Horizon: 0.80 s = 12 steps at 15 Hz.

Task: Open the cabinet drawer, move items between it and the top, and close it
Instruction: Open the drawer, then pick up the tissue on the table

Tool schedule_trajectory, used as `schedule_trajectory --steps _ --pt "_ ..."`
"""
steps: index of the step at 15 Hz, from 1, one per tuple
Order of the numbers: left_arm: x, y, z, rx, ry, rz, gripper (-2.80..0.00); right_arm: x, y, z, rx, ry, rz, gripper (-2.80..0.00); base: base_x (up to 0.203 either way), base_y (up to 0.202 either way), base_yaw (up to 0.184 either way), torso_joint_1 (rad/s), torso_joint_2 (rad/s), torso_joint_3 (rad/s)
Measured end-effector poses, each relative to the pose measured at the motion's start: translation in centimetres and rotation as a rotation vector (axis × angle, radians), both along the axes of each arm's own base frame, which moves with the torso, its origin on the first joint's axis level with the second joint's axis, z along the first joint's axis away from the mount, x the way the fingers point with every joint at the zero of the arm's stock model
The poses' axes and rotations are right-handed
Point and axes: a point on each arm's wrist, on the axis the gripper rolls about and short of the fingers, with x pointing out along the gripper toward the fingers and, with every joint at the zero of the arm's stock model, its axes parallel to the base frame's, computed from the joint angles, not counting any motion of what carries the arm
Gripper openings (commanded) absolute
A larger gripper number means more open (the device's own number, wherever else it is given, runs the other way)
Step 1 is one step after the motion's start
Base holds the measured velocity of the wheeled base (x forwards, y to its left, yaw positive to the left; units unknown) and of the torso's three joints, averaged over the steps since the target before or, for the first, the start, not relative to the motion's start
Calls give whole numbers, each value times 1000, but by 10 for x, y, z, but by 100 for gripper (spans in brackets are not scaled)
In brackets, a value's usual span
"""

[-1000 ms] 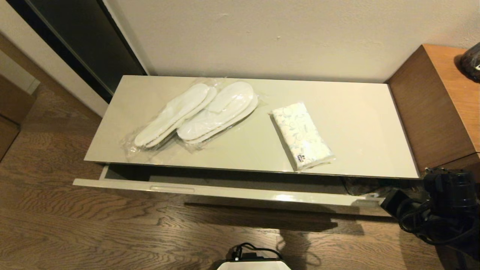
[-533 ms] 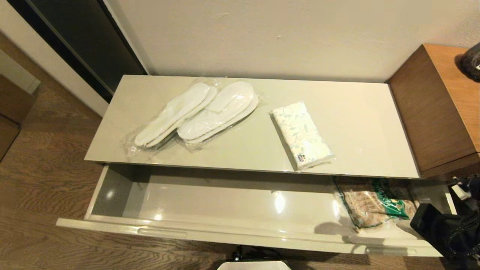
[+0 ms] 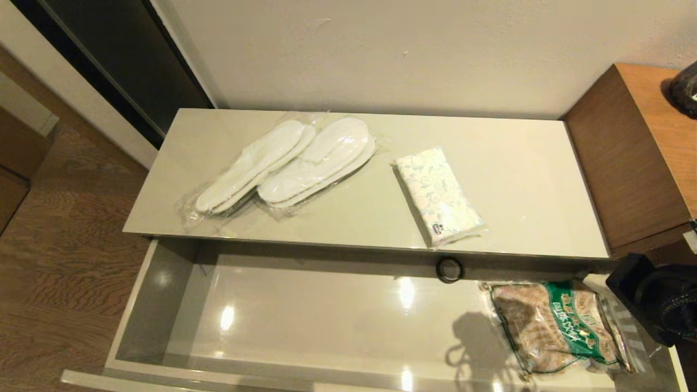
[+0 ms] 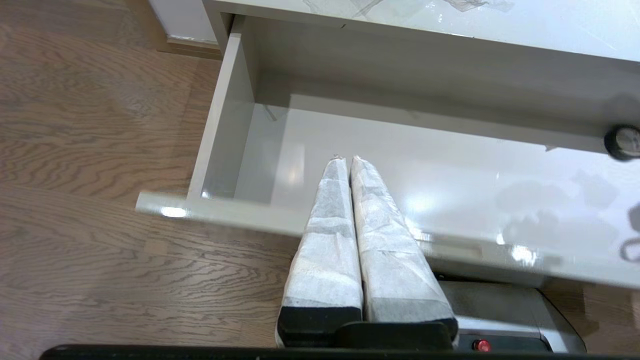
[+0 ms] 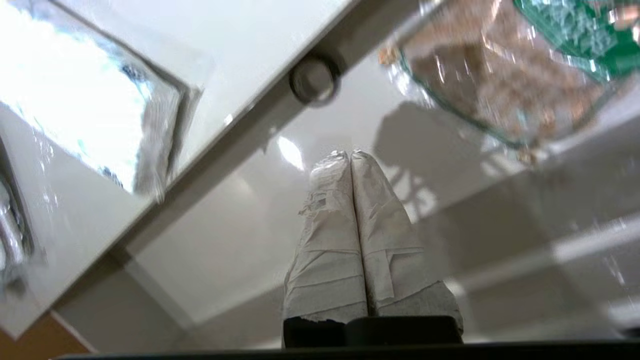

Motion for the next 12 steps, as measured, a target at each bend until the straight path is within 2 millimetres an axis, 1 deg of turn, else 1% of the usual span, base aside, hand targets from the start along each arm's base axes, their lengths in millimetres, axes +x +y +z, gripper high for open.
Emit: schedule_trajectory --steps 3,6,9,12 --pt "0 0 0 0 0 0 -280 5 1 1 -4 7 -2 -280 0 0 0 0 0 0" --pt "0 0 0 0 0 0 -280 -1 1 7 -14 69 8 -280 0 0 0 0 0 0" --pt "0 0 0 0 0 0 -280 -15 1 31 12 145 63 -280 0 0 0 0 0 0" --pt "0 0 0 0 0 0 -280 -22 3 41 44 146 123 -280 0 0 0 0 0 0"
